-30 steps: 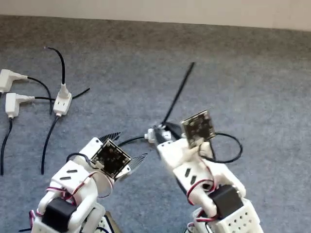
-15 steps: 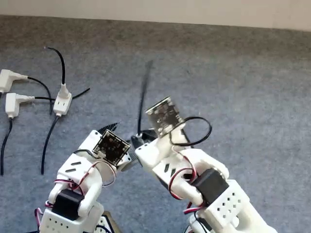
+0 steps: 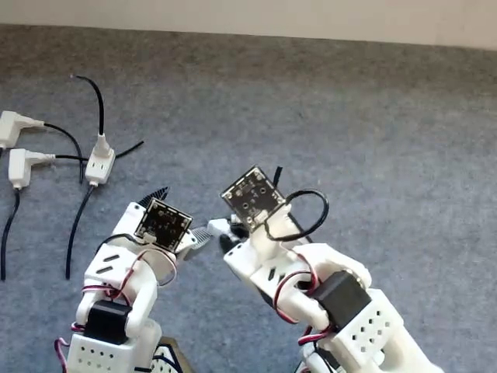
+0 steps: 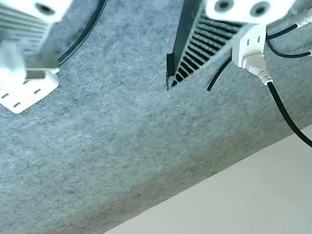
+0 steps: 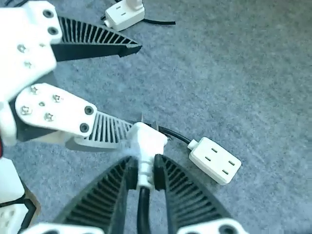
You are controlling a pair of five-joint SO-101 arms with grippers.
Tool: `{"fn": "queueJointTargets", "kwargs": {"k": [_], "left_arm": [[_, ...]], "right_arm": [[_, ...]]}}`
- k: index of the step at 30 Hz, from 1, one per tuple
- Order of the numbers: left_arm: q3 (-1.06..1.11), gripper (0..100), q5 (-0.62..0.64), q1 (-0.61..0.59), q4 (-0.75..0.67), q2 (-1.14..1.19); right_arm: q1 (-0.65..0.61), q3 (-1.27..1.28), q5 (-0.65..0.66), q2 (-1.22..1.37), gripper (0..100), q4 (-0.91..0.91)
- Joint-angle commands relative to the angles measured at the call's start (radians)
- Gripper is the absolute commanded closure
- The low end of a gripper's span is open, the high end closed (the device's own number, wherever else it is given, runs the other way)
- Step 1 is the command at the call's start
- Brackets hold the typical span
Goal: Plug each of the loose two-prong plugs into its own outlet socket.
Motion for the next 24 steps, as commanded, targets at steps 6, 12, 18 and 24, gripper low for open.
{"fn": "queueJointTargets", "kwargs": {"k": [6,12,18,24], "left_arm": [[-0.002,63,-0.008,-0.025,-0.031,-0.008],[0.004,63,-0.008,-0.031,-0.035,-0.008],[0.061,63,-0.008,-0.035,-0.087,-0.01],[0.068,63,0.0,-0.116,-0.135,-0.013]], "right_arm": [[0.246,-0.051,0.054,0.007,99.3,0.007],[0.271,-0.099,-0.098,0.156,99.3,0.007],[0.268,-0.42,-0.313,0.518,99.3,0.099],[0.275,-0.656,-0.671,0.855,99.2,0.208]]}}
